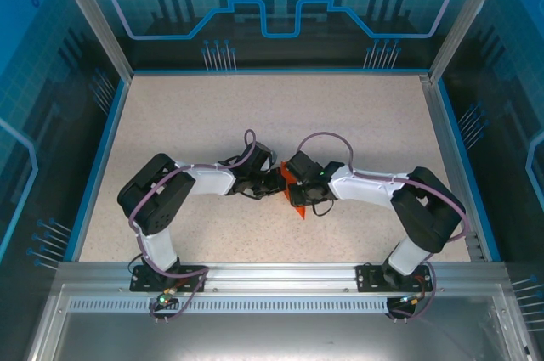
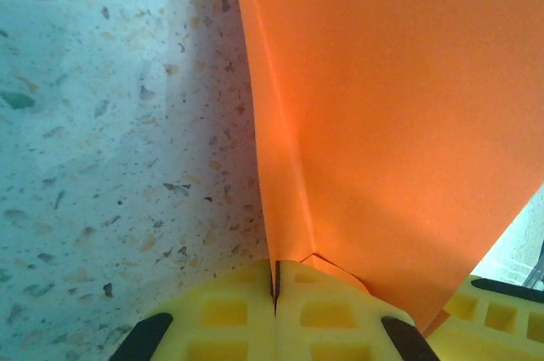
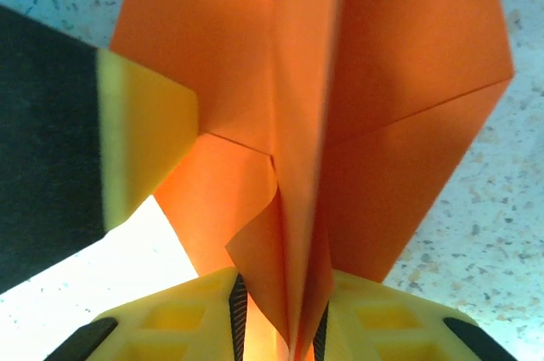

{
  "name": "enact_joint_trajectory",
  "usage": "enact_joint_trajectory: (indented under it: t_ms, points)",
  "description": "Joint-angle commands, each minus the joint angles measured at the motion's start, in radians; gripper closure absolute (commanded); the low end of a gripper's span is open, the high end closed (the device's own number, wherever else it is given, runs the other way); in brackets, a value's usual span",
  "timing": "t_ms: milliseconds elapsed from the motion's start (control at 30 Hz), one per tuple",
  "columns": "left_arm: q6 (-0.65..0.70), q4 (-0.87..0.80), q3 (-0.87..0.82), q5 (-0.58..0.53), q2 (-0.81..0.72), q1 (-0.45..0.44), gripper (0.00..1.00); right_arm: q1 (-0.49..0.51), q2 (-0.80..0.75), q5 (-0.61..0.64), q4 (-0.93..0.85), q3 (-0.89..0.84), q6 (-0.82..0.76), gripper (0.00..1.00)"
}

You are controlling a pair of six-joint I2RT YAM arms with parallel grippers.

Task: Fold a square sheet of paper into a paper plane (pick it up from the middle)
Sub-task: Move the paper plane to the center of the table.

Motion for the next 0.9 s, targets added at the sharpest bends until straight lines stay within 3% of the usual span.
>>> enact_joint_trajectory:
  t_ms: [0, 400, 633, 733, 867]
  points:
    - [0.005, -0.027, -0.008, 0.01, -0.029, 0.007, 0.99, 0.033, 0.011, 0.027, -0.042, 0.017, 0.012, 0.72]
    - [0.006, -0.027, -0.008, 0.008, -0.03, 0.007, 0.99, 0.046, 0.015, 0.074, -0.051, 0.032, 0.027, 0.73]
    - [0.003, -0.035, -0.01, 0.007, -0.041, 0.007, 0.97, 0.044, 0.046, 0.088, -0.053, 0.075, 0.038, 0.83]
    - [-0.006, -0.047, -0.01, 0.007, -0.06, 0.009, 0.91, 0.045, 0.043, 0.083, -0.054, 0.069, 0.047, 0.9]
    - [-0.026, -0.086, -0.014, -0.021, -0.115, 0.026, 0.75, 0.045, 0.027, 0.125, -0.085, 0.071, 0.064, 0.94]
